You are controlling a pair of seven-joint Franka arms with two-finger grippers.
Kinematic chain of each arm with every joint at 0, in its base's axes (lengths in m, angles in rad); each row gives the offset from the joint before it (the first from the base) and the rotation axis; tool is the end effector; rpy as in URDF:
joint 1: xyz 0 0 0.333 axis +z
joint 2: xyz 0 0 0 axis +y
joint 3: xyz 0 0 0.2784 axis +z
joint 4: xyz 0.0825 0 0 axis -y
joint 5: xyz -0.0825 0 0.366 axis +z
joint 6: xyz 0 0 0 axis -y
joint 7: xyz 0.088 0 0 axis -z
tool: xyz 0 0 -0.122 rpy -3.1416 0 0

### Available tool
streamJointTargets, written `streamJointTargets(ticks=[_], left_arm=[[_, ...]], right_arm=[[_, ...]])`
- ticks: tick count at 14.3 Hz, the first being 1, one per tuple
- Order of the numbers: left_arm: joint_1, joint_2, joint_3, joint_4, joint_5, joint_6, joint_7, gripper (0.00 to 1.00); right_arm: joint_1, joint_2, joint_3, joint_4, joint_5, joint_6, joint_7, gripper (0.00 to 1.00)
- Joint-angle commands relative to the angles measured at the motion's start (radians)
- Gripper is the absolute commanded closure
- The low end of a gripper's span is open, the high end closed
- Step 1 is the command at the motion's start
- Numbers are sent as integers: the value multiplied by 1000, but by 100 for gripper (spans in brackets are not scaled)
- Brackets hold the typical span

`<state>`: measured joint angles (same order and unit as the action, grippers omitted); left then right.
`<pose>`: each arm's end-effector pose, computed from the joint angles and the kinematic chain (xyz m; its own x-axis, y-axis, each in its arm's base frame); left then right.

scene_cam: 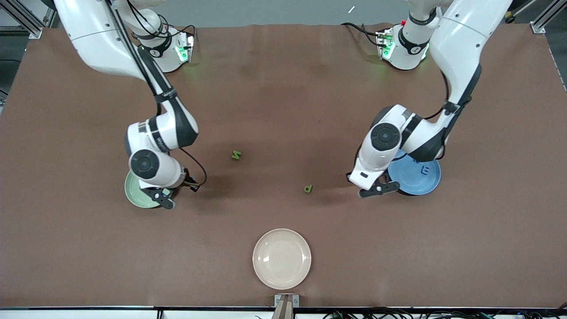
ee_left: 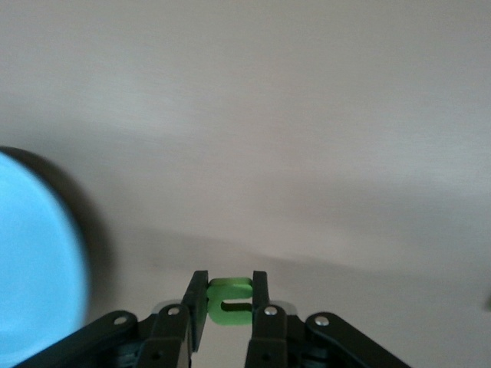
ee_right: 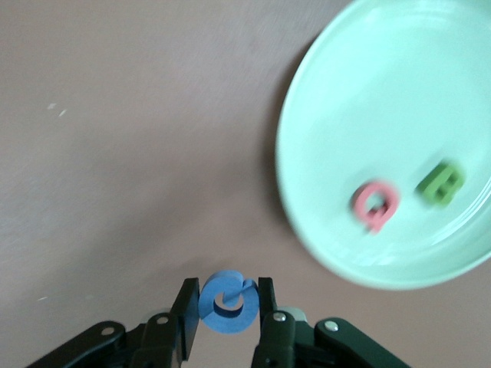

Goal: Sort upper and lower case letters into plates
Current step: 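Place the G on the green plate while the left gripper drops the u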

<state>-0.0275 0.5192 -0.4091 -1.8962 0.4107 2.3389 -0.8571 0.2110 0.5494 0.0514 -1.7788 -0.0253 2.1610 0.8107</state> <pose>0.5497 -0.2394 0.2100 0.9835 0.1734 0.0520 0.1771 -0.9812 -0.0765 0.5848 0.1546 0.2013 0.8491 -0.5144 -0.1202 -0.5029 -0.8568 0.1142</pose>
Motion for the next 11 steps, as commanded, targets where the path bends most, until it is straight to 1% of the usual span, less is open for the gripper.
streamJointTargets(ticks=[1,2,4,6,9,11], left_arm=[[131,-111,-60,-139,5,2,100,92],[194,-117,-95,-161,5,0,140,92],[305,-117,-143,-191,7,0,223,92],[359,-111,-149,-208,7,2,306,91],[420,-78,-145,-213,22,8,412,91],[460,-61,-145,-213,74,13,444,91]], right_arm=[[-83,-68,19,-80,21,3,-193,100],[-108,-80,18,-97,21,8,-253,100],[-156,-94,16,-123,21,23,-367,100],[-211,-98,16,-168,21,87,-499,100],[-257,-89,13,-214,13,189,-606,100],[-286,-86,13,-225,10,232,-665,100]])
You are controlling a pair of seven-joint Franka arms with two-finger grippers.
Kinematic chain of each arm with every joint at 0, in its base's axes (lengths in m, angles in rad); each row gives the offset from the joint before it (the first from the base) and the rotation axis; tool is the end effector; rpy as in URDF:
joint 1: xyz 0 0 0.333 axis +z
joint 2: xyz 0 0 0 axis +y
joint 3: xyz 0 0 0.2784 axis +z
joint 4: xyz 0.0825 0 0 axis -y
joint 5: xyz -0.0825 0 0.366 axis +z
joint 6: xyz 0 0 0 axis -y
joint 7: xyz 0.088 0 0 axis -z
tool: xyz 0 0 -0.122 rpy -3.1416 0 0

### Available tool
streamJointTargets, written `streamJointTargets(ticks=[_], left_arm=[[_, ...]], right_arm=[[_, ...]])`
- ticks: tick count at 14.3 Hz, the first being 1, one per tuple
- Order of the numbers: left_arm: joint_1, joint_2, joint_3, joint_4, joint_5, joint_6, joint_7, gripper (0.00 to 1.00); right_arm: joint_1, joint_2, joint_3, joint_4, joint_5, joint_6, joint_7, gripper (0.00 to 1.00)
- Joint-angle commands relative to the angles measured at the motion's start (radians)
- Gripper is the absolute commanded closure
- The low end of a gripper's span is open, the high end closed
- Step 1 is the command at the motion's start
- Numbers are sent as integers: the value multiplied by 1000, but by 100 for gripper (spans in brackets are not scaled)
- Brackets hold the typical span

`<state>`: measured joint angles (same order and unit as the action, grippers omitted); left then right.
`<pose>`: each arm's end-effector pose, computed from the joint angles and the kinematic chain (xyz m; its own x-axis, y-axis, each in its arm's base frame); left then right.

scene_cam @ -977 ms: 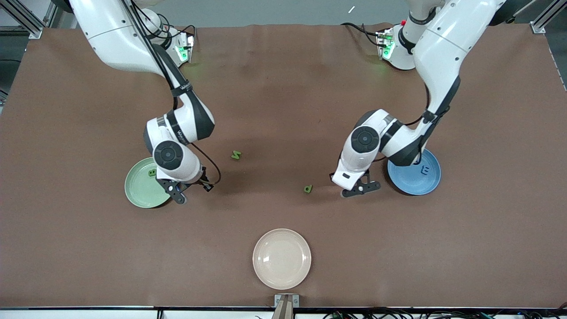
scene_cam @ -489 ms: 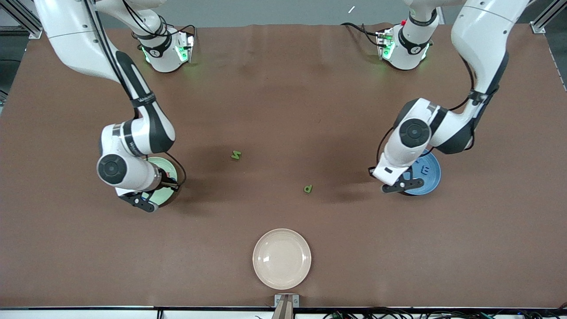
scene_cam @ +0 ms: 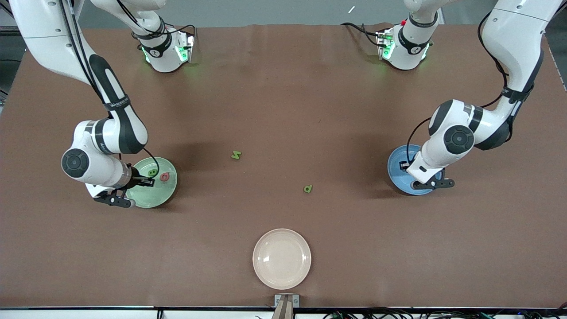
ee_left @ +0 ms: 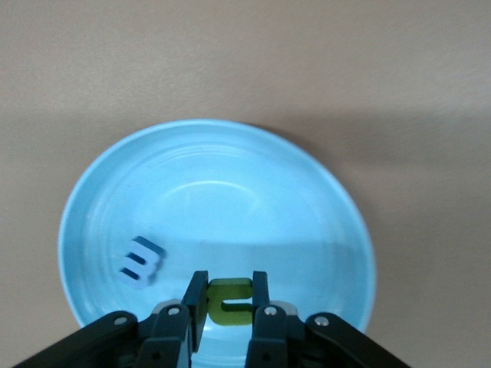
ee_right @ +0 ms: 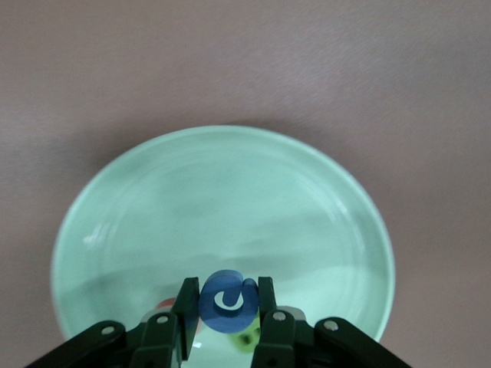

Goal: Sort upper and lower case letters into plates
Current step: 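Place the G on the green plate while the left gripper drops the u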

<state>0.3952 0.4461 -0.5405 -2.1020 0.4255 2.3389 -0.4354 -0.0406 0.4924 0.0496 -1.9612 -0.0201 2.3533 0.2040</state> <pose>0.5346 -0.0763 0.1867 0.9957 0.0060 -0.0920 -0.0022 -0.9961 -0.0886 0.5759 0.0049 0.1791 0.9780 -0.1833 -0.0995 -0.1833 -0.9830 0.0097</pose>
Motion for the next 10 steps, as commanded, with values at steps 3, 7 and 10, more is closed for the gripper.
streamJointTargets(ticks=[3,7,10], left_arm=[[62,54,-15,-6,108,60,23,91],[66,89,-13,0,137,102,17,89],[65,108,-13,5,137,106,7,89]], right_arm=[[-44,-5,15,-47,5,82,-64,100],[-42,28,15,-44,5,89,-60,98],[-41,32,15,-33,5,74,-55,69]])
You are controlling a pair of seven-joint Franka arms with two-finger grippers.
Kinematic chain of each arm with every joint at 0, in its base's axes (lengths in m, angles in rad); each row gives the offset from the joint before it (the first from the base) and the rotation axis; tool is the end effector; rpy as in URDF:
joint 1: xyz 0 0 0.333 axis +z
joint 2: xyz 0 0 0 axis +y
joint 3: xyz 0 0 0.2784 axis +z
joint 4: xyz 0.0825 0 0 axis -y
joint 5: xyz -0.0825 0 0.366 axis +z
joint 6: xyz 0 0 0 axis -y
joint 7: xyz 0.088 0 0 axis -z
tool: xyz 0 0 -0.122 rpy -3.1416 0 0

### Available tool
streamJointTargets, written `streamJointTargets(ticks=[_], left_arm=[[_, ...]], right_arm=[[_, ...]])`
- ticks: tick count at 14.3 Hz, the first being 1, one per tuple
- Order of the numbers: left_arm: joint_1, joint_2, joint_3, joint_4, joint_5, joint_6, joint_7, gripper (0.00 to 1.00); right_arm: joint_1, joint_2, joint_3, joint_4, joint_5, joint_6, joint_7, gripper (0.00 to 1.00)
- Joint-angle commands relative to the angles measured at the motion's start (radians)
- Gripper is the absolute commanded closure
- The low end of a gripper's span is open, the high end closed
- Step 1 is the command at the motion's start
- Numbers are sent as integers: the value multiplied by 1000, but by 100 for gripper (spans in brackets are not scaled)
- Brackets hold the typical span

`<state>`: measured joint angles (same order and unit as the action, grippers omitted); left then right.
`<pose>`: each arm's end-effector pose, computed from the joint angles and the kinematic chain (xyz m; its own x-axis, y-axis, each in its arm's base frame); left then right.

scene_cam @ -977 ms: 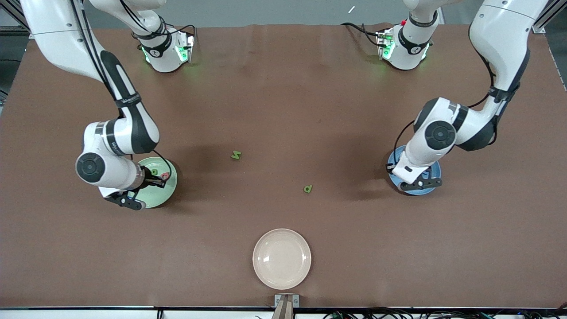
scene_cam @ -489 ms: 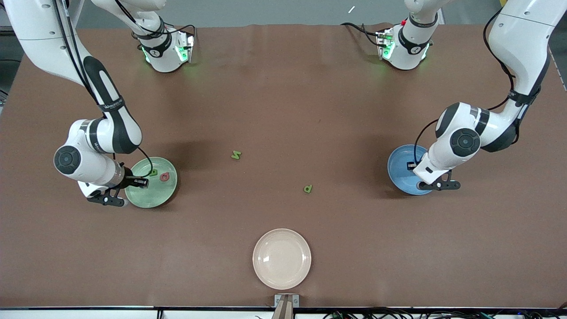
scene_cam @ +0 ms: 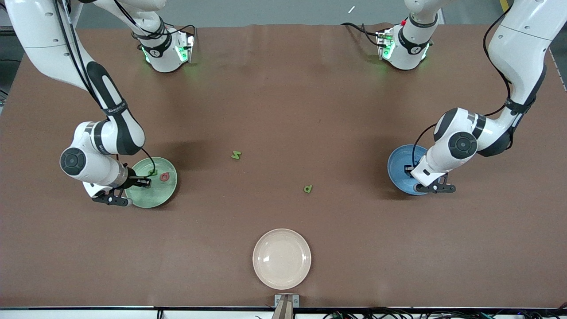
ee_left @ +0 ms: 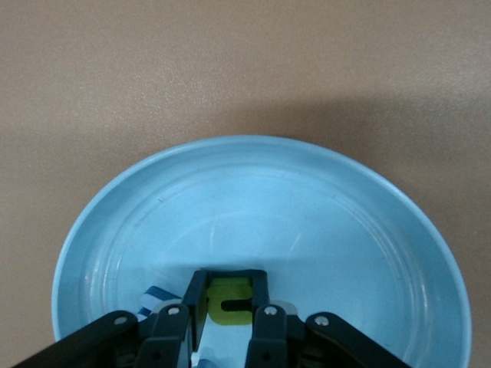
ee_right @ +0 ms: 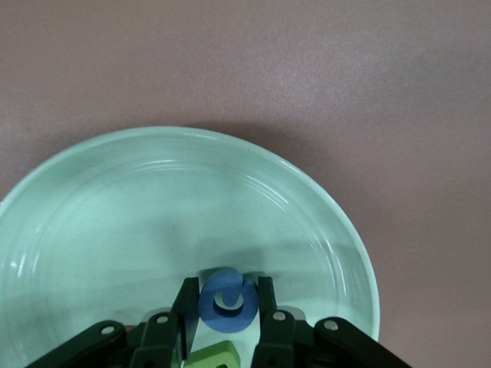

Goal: Sort upper and lower case letters into plates
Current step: 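Place the G on the green plate while the left gripper drops the u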

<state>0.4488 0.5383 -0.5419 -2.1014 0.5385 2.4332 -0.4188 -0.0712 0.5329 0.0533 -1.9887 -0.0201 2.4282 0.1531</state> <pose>0.5365 -0.0582 0.1517 0.9965 -0.0529 -0.0649 -0.0575 -0.9958 -0.0713 0.5686 -0.0097 0.1517 0.9827 -0.1599 -0.0936 -0.1607 -0.9870 -0.0011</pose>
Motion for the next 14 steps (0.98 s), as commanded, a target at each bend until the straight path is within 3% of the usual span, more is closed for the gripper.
streamJointTargets(ticks=[1,2,4,5,6,7,8,14], left_arm=[[11,17,-12,4,24,12,-9,89],[11,15,-12,4,24,12,-9,89],[13,11,-13,4,24,12,-2,86],[11,6,-13,4,24,12,0,80],[13,2,-13,4,24,10,-1,53],[13,-12,-15,4,24,0,0,11],[11,-23,-19,4,24,-9,0,1],[13,-109,-136,61,-17,-265,-9,0]], right_arm=[[-6,-10,13,2,5,-12,-1,30],[-6,-11,11,8,5,-23,-1,0],[4,-22,13,48,5,-95,-1,0],[17,-30,13,79,5,-160,0,0],[34,-39,13,97,3,-205,0,0],[53,-54,14,102,5,-233,0,0],[80,-73,14,99,5,-250,12,0],[301,-94,17,91,12,-258,339,0]])
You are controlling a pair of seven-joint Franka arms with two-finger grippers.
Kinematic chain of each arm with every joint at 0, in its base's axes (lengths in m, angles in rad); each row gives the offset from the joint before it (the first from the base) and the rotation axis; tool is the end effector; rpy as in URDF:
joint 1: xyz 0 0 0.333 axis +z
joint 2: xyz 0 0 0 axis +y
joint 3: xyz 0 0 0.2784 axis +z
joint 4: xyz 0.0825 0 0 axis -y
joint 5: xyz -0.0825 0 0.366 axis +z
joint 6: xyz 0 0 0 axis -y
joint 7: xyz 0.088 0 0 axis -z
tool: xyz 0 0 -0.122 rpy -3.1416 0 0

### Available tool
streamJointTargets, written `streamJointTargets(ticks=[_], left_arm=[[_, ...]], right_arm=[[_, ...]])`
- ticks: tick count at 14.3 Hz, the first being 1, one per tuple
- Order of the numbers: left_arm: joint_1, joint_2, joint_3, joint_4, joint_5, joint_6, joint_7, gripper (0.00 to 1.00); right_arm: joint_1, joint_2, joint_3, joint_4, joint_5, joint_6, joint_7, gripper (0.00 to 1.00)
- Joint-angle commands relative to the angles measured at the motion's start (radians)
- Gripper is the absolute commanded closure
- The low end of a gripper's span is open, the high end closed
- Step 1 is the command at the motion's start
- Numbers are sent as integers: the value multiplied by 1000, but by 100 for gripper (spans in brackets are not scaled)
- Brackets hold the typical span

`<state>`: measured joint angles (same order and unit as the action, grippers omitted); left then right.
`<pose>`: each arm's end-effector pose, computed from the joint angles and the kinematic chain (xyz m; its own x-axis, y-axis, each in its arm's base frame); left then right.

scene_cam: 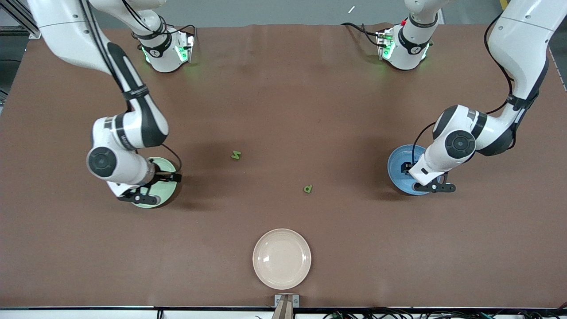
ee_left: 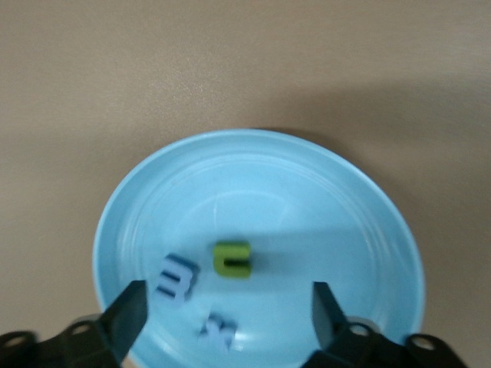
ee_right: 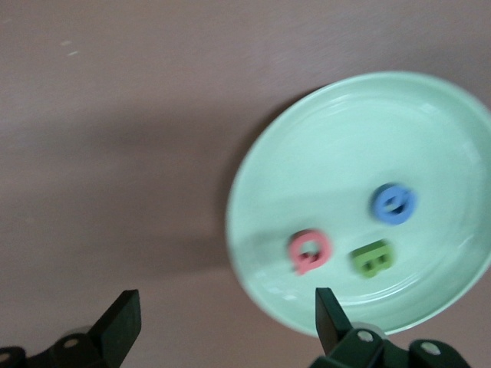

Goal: Sort upper and lower case letters into plates
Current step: 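Place the G on the green plate while the left gripper drops the u, then move the right gripper to the green N while the left gripper grasps the p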

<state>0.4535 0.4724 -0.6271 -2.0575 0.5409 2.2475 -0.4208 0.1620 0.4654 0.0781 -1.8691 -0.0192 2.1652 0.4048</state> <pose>0.5399 -0.0817 0.1954 0.9894 -0.0919 -0.1125 -0.1080 -0.9833 -0.1464 0.5700 0.1377 0.2169 0.9740 -0.1589 -0.1617 -0.1534 -0.9871 0.0463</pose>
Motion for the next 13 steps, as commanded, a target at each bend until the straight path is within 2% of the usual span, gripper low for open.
streamJointTargets(ticks=[1,5,10,13], left_arm=[[7,-40,-68,36,-42,-95,-13,0],[-19,-21,-146,79,-78,-97,-159,0],[-176,81,-144,204,-76,-98,-315,0],[-245,165,-143,301,-73,-98,-322,0]], right_arm=[[102,-28,-8,-41,13,27,115,0],[197,-44,-6,-157,16,221,222,0],[280,-42,-6,-263,16,387,350,0],[333,-36,-6,-271,16,424,431,0]])
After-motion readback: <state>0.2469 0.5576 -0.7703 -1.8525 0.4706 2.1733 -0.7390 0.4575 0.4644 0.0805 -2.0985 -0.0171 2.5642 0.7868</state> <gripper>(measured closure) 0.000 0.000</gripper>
